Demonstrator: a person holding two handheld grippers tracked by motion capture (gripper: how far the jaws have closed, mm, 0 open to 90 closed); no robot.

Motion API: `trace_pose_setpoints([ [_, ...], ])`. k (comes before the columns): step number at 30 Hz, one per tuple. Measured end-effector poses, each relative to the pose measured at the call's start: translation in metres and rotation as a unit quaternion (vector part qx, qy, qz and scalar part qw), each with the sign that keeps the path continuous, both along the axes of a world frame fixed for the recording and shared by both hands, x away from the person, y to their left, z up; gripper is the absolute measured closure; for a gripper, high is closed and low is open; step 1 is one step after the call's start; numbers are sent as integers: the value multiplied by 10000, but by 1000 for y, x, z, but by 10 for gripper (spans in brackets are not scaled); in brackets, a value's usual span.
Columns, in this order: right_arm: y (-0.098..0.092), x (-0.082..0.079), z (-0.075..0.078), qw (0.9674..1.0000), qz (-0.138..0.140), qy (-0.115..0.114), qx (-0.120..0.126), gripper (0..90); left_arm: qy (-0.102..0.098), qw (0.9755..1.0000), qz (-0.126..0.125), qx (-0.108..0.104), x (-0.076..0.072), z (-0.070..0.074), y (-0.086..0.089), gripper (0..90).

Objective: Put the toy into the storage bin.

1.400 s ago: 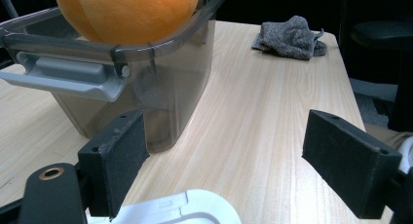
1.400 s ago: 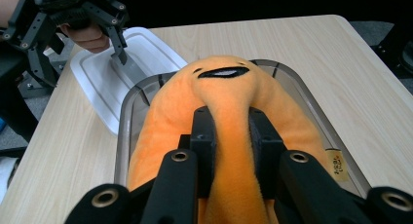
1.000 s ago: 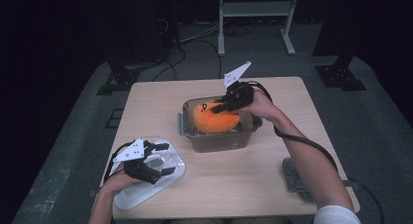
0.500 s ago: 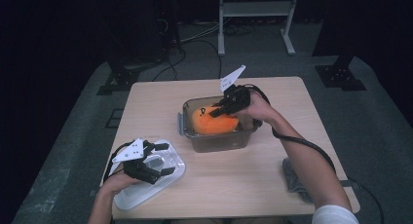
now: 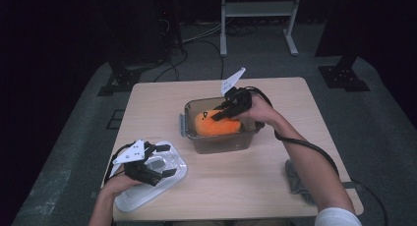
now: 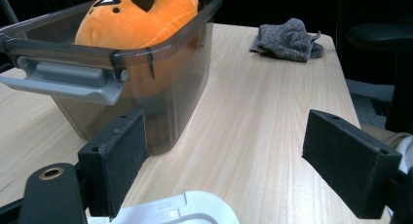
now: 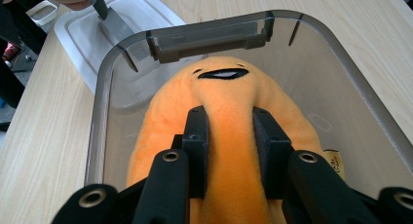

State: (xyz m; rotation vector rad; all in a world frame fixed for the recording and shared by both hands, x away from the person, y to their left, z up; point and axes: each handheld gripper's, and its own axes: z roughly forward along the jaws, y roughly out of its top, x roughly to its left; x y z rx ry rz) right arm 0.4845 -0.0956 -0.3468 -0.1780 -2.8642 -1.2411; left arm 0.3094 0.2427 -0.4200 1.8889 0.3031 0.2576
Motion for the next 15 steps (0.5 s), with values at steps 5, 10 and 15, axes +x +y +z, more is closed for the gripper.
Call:
trace_pose_setpoints([
  [5,3,-1,0,9999,5,3,-111,662,-5,10000,-6,-5,0,1,0,153],
  [10,5,0,-1,9996,-38,59,-289,570,-15,10000,-5,1,-2,2,1,153],
  [15,3,-1,0,9996,-65,98,-245,514,-18,10000,-6,-16,-2,2,1,153],
])
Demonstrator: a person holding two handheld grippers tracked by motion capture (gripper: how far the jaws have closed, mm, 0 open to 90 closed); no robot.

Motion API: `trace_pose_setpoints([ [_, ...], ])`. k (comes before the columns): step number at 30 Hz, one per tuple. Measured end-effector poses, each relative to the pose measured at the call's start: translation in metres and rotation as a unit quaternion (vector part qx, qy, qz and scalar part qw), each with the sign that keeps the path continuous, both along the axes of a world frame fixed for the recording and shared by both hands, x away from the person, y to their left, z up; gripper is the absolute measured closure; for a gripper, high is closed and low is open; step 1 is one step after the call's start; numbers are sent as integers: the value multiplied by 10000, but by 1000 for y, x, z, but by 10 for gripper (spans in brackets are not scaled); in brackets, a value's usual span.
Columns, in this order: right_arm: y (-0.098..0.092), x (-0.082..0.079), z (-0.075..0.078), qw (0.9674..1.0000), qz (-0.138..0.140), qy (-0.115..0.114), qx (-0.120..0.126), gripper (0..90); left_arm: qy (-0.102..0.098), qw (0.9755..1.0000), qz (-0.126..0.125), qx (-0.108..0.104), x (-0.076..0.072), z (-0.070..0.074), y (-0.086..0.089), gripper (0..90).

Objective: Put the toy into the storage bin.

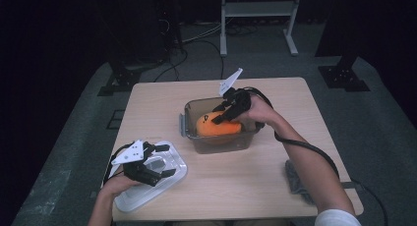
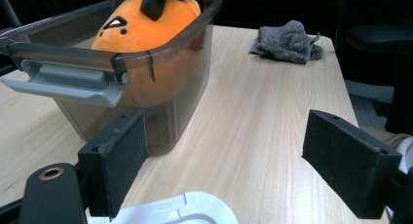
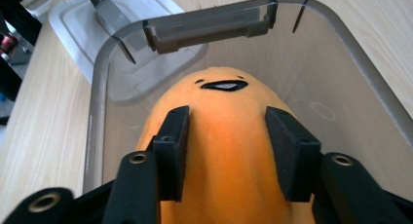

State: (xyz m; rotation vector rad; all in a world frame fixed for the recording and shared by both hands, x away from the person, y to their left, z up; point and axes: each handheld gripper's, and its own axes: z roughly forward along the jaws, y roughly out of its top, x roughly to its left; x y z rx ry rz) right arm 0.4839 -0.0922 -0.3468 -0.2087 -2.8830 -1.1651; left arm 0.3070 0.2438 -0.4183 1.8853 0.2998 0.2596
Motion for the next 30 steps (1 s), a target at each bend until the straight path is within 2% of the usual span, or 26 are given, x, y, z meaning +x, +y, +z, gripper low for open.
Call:
trace_pose_setpoints([
  [4,-3,0,0,9999,-49,54,107,494,-9,10000,-3,-17,0,0,0,153],
  [5,-5,0,2,9997,-31,97,223,531,-11,10000,-5,-17,0,0,0,153],
  [7,-7,-1,7,9992,-44,64,397,525,-8,10000,-2,-5,0,0,0,153],
  [14,-12,-5,9,9994,-96,44,324,511,-15,10000,5,-17,0,0,-1,153],
  [20,-17,-14,13,9989,-89,38,460,493,-27,10000,25,-24,0,0,-1,153],
  [30,-42,-29,24,9959,-196,22,879,440,-21,10000,61,-68,1,-1,2,153],
])
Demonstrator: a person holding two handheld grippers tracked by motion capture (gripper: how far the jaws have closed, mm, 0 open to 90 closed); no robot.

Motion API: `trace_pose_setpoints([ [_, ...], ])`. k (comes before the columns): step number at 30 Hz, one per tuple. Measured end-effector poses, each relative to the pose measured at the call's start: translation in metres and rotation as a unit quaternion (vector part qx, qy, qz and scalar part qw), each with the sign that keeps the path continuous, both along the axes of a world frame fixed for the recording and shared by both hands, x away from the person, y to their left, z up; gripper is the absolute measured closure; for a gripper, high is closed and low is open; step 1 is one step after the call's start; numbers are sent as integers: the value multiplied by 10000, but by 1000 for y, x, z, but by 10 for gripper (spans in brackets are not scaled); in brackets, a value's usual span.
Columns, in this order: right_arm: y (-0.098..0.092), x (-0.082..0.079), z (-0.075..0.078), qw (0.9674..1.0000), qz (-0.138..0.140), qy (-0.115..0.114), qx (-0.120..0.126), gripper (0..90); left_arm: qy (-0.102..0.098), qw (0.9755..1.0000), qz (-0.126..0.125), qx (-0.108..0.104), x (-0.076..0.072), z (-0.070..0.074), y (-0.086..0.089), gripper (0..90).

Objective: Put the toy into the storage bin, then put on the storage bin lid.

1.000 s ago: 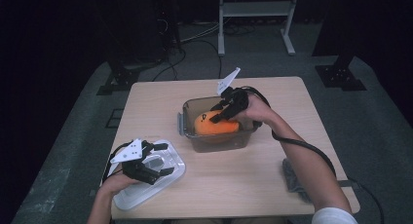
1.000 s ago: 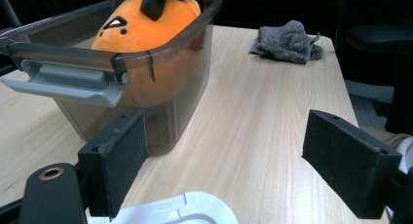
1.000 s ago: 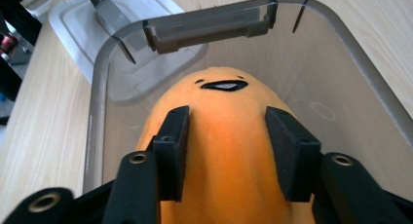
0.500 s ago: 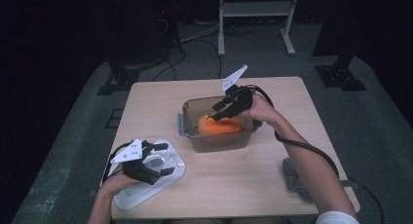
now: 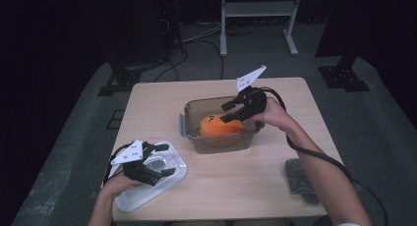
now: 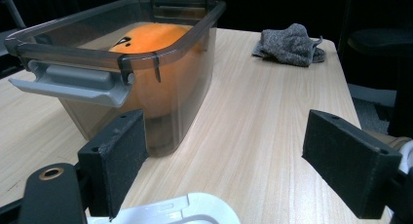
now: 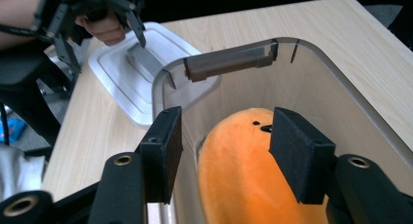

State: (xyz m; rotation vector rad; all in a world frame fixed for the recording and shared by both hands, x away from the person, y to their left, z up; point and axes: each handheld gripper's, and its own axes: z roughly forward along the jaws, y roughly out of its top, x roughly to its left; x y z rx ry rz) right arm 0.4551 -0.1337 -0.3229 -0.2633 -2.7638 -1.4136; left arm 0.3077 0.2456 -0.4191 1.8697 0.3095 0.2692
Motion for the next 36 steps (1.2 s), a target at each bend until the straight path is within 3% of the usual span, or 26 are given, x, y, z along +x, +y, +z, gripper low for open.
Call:
trace_pose_setpoints([
  [21,-50,-45,2,9988,-314,-40,363,357,-40,10000,52,-30,-4,1,1,148],
  [28,-82,-65,-8,9967,-472,-36,660,350,-102,9998,140,-93,-4,2,6,145],
  [36,-104,-80,-23,9953,-669,61,696,328,-229,9992,300,-152,-3,6,13,142],
])
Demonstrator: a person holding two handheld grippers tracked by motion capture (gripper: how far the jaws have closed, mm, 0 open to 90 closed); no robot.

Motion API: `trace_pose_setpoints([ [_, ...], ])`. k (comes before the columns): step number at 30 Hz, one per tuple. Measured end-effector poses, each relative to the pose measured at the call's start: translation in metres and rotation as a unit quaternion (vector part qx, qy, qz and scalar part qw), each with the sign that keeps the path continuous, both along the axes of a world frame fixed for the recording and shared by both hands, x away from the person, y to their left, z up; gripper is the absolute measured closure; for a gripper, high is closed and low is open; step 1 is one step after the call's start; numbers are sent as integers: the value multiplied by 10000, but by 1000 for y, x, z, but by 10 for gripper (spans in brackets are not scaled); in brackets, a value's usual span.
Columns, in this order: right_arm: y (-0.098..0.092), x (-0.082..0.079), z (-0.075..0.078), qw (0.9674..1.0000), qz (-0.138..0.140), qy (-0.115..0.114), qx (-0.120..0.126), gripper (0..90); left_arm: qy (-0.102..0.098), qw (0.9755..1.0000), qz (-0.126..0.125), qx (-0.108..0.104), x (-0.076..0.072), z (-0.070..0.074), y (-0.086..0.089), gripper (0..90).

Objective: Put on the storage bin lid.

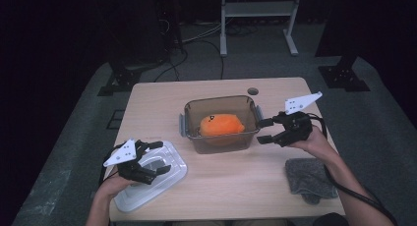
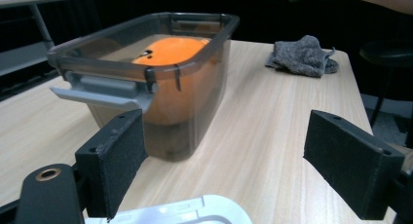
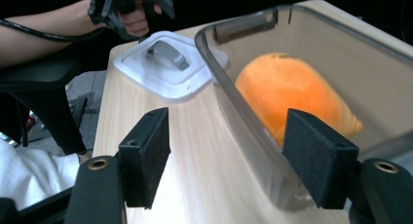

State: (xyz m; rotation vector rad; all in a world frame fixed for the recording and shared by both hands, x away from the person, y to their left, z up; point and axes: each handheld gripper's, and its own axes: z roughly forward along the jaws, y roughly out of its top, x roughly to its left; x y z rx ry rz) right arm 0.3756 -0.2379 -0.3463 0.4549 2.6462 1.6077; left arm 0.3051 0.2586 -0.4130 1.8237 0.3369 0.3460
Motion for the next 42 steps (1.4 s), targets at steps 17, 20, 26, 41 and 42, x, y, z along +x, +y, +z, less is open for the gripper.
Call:
trace_pose_setpoints([
  [17,-24,-24,-21,9996,-250,107,79,298,-174,9987,468,95,-6,-9,24,148],
  [20,-26,-27,-23,9995,-274,97,109,293,-181,9981,556,165,-8,-13,31,151],
  [26,-32,-31,-29,9992,-349,142,127,289,-103,9967,753,301,-11,-23,45,154],
  [41,-37,-38,-39,9988,-440,153,150,270,41,9946,902,510,-21,-37,57,215],
  [42,-37,-39,-39,9988,-447,154,155,267,71,9944,906,541,-22,-38,57,214],
])
